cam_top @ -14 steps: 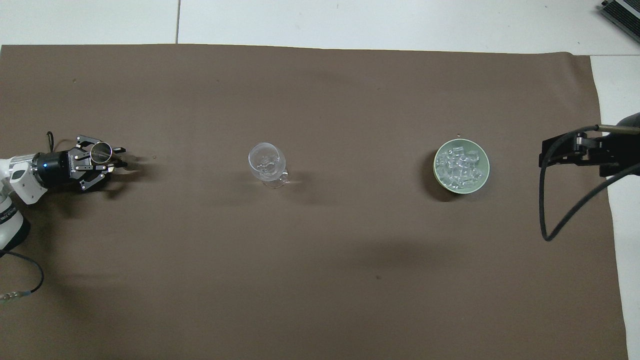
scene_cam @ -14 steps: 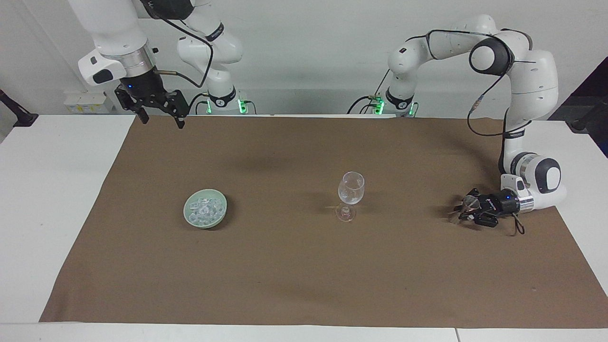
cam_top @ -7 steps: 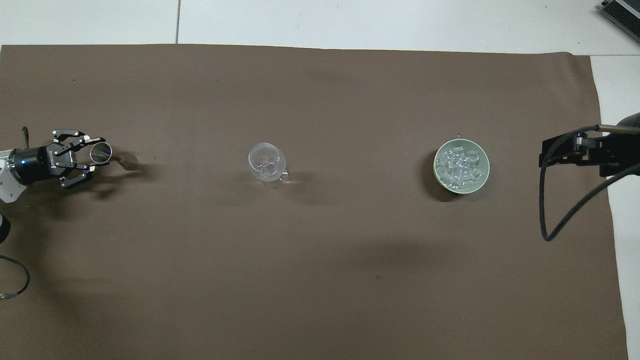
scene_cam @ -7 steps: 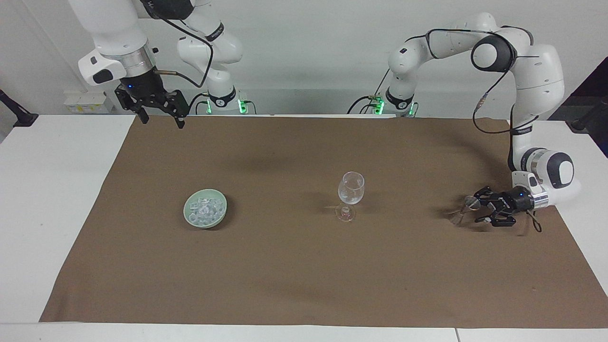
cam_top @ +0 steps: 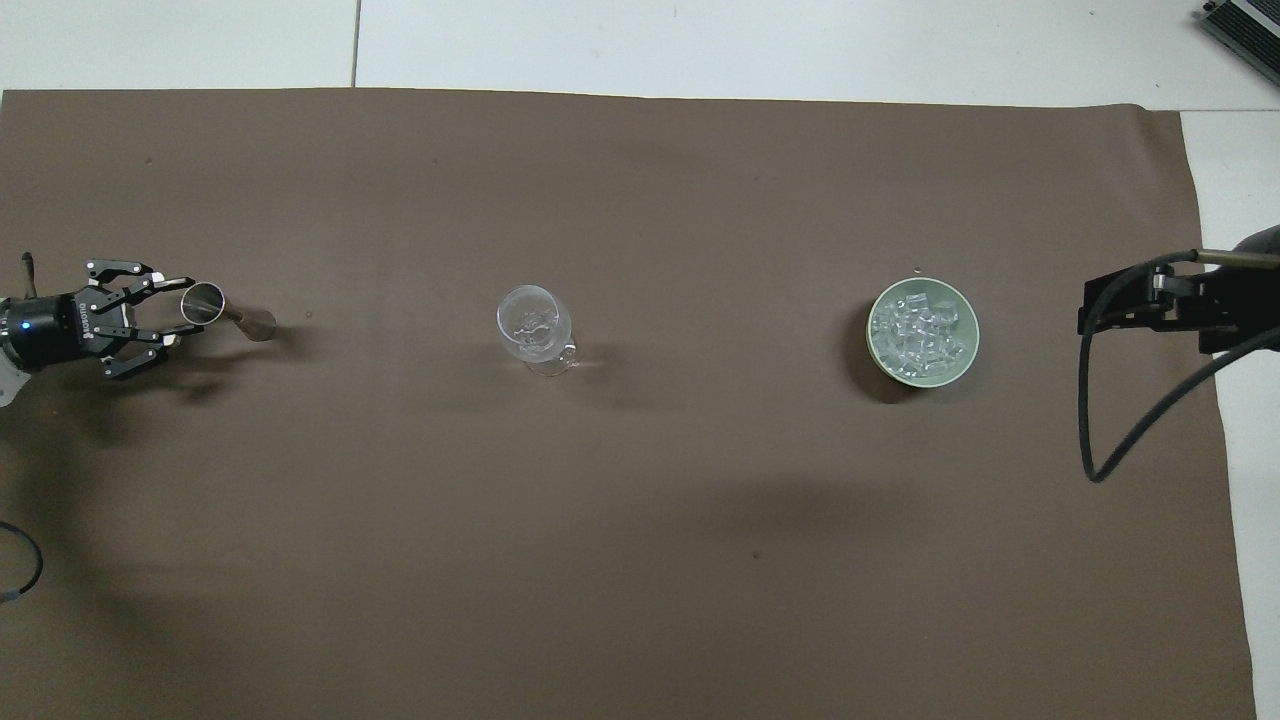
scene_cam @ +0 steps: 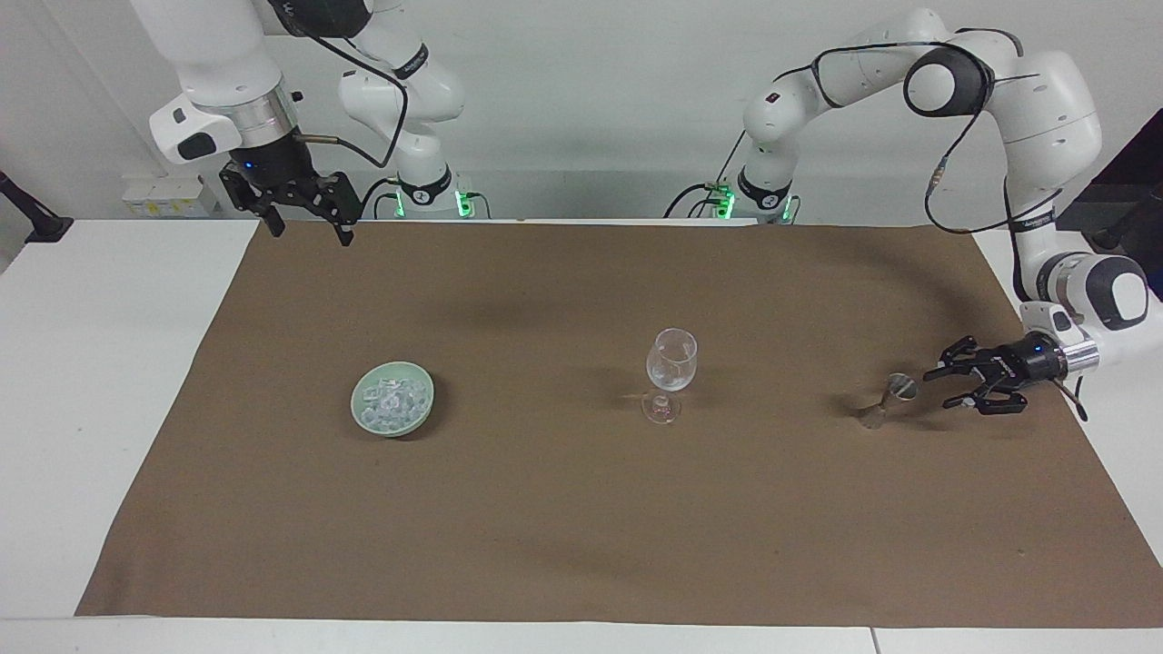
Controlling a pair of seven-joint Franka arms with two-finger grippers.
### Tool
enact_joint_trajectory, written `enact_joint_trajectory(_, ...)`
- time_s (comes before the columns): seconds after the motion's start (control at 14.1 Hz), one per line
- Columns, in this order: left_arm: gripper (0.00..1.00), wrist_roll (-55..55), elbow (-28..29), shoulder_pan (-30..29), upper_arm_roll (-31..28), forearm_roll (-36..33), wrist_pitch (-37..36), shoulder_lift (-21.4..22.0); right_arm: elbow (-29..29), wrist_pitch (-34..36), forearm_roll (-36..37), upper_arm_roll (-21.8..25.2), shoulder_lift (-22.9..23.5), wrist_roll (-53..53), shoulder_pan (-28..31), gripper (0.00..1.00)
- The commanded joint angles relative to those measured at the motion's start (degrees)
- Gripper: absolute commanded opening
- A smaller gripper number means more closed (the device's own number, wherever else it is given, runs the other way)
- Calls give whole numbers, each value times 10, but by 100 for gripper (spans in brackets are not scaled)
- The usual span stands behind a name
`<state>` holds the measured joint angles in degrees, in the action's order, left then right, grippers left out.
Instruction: Pour wine and add ice with both arms
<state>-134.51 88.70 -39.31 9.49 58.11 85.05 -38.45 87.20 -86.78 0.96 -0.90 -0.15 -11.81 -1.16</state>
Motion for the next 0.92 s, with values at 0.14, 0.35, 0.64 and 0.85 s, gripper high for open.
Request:
enact_joint_trajectory(0.14,55,174,10,22,-2,-72,21,105,0,4,-10,1,-3,11,5,100)
enact_joint_trajectory(0.35,55,291,14,62,-2,-92,48,173,0,4,-10,1,-2,11,5,100)
enact_joint_trajectory(0.64,55,418,63,116,-3,-134,151,271,1,10,-10,2,-3,16,5,100)
enact_joint_trajectory(0.85,56,519,74,164,-4,-210,206,322,9,10,-11,-2,-7,17,3,100)
